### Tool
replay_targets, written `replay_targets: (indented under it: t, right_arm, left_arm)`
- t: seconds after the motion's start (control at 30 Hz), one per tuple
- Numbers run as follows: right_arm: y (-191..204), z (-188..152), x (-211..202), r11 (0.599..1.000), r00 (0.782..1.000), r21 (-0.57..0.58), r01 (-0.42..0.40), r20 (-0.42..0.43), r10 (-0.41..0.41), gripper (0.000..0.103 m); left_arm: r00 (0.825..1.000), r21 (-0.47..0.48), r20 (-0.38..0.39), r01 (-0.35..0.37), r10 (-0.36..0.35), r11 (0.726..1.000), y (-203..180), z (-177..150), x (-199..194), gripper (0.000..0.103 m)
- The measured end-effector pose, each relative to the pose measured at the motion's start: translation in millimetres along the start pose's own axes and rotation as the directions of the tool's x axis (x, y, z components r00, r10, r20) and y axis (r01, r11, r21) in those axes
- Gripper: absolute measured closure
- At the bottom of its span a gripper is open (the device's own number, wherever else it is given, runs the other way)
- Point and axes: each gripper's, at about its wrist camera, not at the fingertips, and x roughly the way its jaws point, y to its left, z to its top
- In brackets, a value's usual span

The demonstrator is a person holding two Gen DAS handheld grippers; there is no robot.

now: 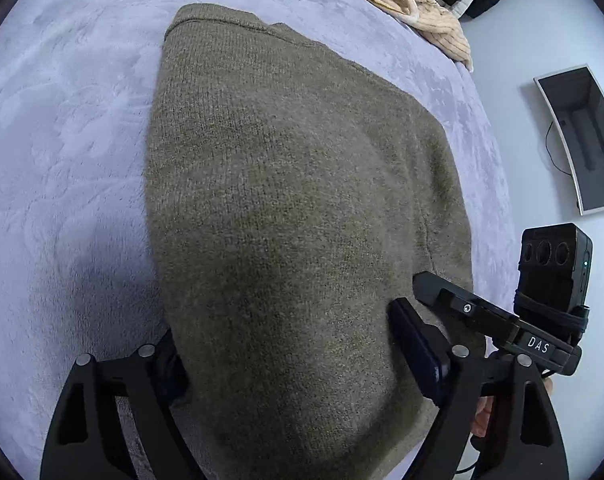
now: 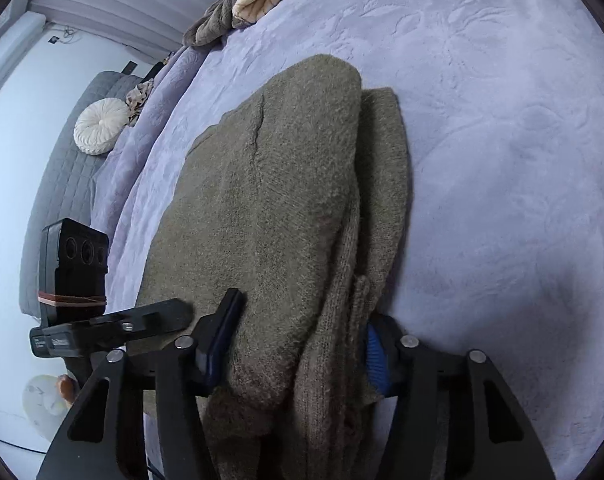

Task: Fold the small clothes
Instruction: 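Grasp the sweater's other side edge with the right tool, then lift the gripped side and fold it over the sweater with the right tool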

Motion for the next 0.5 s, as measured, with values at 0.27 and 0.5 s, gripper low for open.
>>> replay_targets:
  t: [0.27,0.5]
  right_arm:
    - [58.5,-6.9,-24.7,0.974,0.988,-0.172,0.149,0.076,-0.137,0.065]
    - [97.6,-25.3,-44.2,0.947,0.980,-0.260,0.190,0.105,-0.167,0.066]
  left_arm:
    - [0.995,0.090,0.051,-0.094,0.089,0.992,-24.9,-7.2,-27.7,0.047]
    - [0.989,0.127,0.088,-0.133,0.123,0.983,-34.3,-28.8,-54.5,0.047]
